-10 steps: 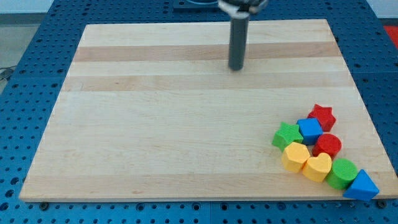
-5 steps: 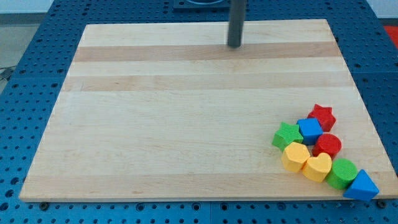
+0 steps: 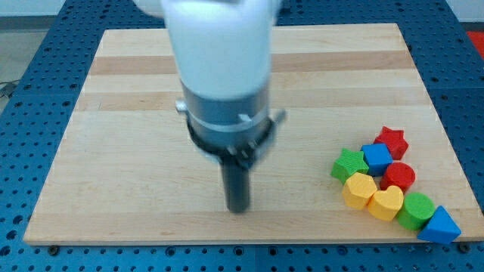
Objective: Move your arm diagonally above green star
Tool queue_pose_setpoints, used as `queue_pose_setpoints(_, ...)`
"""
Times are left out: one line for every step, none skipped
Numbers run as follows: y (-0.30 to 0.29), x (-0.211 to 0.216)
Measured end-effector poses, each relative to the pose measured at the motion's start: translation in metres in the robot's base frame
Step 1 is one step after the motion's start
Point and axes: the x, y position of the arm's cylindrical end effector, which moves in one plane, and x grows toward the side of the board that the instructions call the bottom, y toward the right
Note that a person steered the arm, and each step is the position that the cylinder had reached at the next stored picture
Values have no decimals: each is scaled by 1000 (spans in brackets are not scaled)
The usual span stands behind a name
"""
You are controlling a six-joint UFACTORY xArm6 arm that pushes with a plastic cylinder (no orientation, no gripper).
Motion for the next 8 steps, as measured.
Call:
queue_pose_setpoints(11, 16)
queue_pose_setpoints(12, 17)
queue_pose_setpoints(16, 17)
queue_pose_setpoints(44, 17)
queue_pose_setpoints(57, 17)
queue_pose_setpoints(35, 15)
queue_pose_setpoints(22, -66)
queue_pose_setpoints(43, -164)
